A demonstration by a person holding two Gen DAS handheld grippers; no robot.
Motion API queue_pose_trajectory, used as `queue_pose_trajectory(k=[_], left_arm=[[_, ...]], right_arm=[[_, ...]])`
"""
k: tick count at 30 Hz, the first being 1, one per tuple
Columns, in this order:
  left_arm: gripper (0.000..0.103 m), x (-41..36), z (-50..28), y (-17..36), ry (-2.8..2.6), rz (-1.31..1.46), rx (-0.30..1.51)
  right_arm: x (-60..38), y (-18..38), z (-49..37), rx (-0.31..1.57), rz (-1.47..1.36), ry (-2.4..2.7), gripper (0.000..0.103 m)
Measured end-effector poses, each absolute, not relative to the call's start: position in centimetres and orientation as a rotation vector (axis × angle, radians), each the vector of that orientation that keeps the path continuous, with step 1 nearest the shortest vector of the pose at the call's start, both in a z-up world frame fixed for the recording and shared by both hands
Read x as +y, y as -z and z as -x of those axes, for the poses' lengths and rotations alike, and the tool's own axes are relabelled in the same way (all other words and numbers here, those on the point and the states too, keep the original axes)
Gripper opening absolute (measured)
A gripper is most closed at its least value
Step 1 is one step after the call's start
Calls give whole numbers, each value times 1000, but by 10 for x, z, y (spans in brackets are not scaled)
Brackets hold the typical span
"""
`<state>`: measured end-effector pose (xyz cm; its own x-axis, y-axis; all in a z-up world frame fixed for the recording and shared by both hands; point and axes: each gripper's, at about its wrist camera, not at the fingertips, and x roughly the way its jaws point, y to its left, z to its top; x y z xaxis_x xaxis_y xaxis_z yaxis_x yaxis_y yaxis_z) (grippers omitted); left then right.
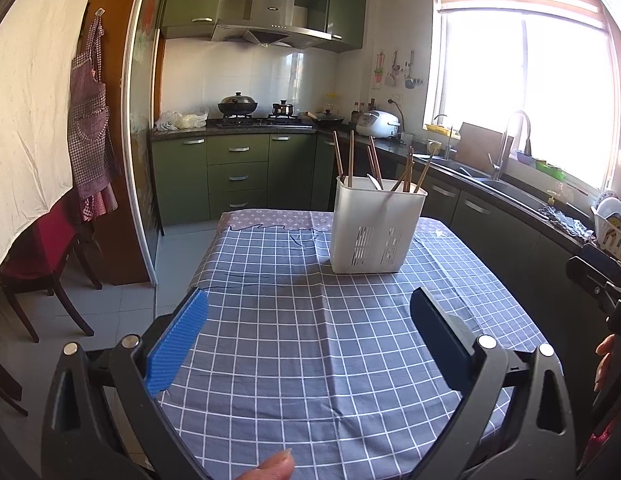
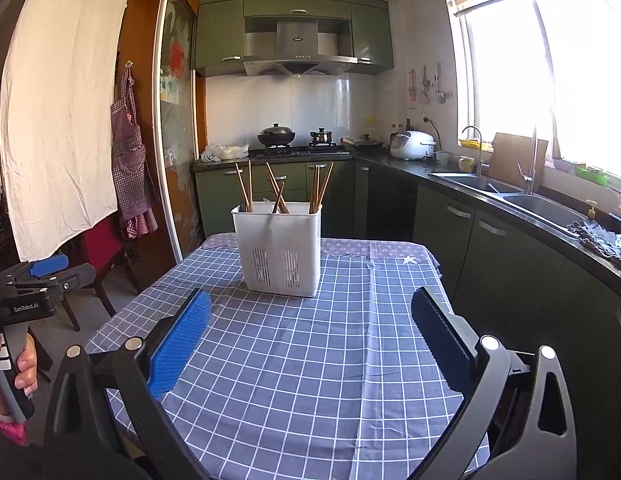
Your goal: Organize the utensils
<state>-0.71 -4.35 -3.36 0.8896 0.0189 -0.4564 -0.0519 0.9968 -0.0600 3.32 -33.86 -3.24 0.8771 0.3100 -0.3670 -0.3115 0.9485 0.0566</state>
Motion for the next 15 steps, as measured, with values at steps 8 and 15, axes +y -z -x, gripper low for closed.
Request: queue_pose_trajectory(k=[8,15], left_arm=[[96,-44,7,33,-40,72,473],[96,-42,6,33,-52,68,473]], right_arm=[[-337,34,-36,389,3,-336,98],[-335,37,-38,394,0,-340,98]])
